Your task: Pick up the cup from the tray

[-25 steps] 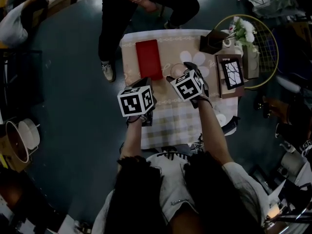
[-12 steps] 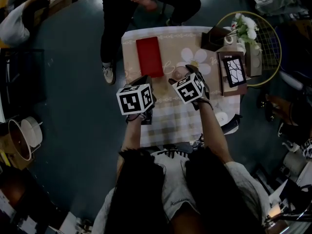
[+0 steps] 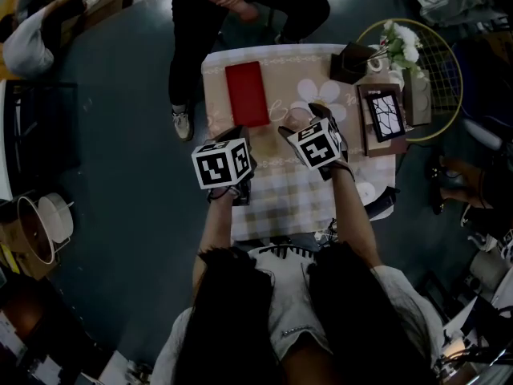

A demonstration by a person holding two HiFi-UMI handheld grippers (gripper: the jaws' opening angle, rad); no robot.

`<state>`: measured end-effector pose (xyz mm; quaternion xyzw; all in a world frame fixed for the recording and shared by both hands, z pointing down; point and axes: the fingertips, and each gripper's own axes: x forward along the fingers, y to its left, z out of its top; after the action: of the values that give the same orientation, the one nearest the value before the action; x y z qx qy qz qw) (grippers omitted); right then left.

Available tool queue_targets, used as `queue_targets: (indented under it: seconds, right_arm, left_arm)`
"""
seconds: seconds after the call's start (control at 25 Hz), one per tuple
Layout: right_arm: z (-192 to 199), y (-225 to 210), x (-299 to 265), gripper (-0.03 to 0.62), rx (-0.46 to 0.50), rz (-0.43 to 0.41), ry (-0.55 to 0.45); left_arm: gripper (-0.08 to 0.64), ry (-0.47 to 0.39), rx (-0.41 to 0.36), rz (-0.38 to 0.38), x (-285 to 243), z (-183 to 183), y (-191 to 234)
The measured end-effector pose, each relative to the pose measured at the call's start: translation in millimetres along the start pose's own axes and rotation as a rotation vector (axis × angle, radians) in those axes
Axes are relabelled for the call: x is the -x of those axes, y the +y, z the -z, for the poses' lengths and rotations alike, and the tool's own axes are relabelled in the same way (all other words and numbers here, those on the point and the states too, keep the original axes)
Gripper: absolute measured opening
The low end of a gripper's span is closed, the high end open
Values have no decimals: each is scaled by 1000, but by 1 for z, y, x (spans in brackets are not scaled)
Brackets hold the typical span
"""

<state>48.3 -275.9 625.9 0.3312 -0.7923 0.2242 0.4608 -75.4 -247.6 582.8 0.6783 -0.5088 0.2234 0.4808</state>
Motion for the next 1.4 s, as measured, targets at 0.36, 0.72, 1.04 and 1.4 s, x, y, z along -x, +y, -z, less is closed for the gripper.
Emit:
queue_targets:
  seconds: [0.36, 0.72, 1.04, 1.4]
  right_arm:
    - [-40, -3, 66, 403, -230, -15, -251]
    - [-29, 26, 106, 125, -322, -2, -326]
    - [-15, 56, 128, 8, -252, 48, -343]
    - [2, 77, 150, 6, -282, 90, -340]
  left_arm:
    - [3, -45, -37, 34, 18, -7, -22]
    - [3, -101, -83, 77, 47, -3, -50]
    - [3, -109, -106, 97, 70, 25, -64]
    - [3, -85, -145, 132, 89, 58, -79]
